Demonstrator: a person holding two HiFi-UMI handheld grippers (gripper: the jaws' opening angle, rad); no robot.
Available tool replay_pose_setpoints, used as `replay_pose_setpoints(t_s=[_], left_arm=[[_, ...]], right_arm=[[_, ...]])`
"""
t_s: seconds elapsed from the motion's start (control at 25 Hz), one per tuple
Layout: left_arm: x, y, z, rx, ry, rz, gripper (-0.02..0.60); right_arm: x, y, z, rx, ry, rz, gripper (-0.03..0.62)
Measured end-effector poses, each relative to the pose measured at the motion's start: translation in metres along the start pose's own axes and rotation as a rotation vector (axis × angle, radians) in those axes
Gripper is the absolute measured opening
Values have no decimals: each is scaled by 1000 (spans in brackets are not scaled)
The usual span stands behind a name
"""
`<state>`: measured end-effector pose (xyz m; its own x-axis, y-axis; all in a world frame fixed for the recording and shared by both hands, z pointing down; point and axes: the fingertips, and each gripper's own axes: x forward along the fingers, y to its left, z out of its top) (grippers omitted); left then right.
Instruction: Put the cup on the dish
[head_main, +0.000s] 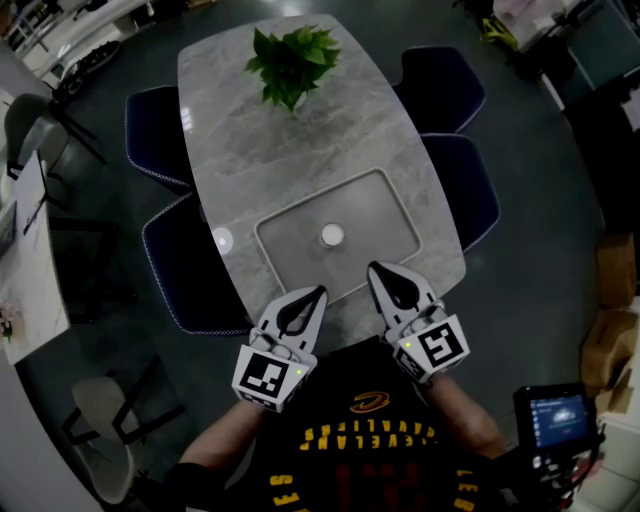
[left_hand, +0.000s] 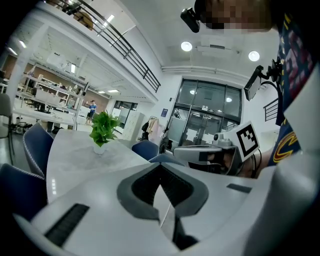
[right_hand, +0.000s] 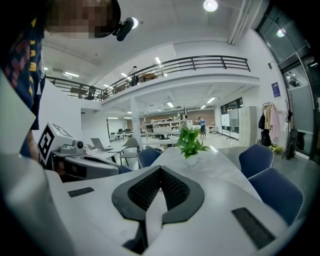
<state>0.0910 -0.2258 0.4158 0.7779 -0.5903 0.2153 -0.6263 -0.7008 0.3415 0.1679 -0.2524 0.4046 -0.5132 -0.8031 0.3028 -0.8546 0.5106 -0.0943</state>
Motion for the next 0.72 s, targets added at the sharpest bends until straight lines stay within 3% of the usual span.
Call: replay_pose_setpoints(t_s=[0.2,0.72], left_arm=[[-7,9,5,-28,-14,21,0],[26,-8,-15,40,73,9,0]], right_arm=[[7,6,-6,-24,23,6,6],[-5,-25,2,18,-10,1,6]])
